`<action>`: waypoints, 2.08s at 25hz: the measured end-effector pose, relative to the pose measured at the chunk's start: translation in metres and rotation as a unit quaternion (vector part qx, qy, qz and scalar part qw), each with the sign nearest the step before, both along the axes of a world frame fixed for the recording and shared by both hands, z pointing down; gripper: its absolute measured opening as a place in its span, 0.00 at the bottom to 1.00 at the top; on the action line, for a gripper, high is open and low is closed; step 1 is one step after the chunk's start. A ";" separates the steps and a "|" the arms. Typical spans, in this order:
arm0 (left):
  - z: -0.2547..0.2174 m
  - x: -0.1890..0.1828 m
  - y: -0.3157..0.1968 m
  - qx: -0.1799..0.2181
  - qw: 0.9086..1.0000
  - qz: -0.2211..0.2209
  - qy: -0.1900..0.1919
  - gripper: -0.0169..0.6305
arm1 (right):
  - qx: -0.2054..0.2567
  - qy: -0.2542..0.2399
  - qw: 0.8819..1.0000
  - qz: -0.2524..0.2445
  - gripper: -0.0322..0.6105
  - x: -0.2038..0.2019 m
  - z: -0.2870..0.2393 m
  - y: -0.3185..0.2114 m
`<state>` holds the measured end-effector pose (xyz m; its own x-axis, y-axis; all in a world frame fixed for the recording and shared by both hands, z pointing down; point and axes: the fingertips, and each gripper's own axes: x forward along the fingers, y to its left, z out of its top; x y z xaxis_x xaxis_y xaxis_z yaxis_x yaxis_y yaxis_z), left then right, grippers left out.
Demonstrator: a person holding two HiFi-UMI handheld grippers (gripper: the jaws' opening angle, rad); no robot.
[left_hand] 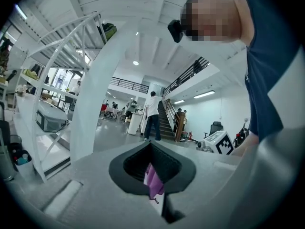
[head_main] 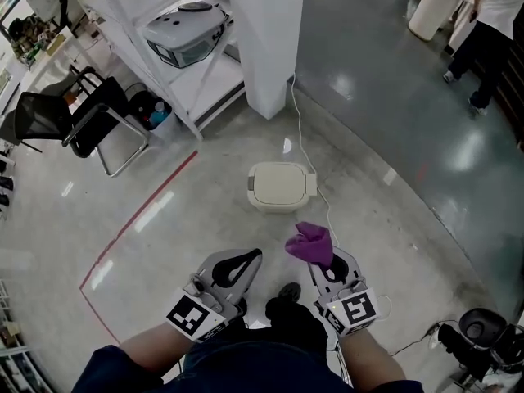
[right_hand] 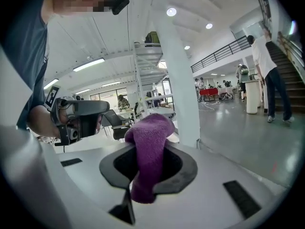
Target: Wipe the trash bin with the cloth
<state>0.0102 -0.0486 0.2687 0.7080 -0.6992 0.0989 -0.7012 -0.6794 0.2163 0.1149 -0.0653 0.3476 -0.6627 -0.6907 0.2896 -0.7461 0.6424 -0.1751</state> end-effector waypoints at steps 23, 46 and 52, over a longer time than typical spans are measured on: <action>0.291 -0.031 -0.079 0.026 0.999 0.024 -0.003 0.02 | 0.041 -0.011 0.998 0.049 0.17 -0.040 0.286 -0.091; 0.393 -0.059 -0.097 0.072 0.997 0.010 -0.012 0.02 | 0.072 0.190 0.974 -0.098 0.17 -0.121 0.422 -0.144; 0.410 -0.072 -0.099 0.079 0.997 -0.003 -0.002 0.02 | 0.100 0.250 0.955 -0.125 0.17 -0.147 0.447 -0.170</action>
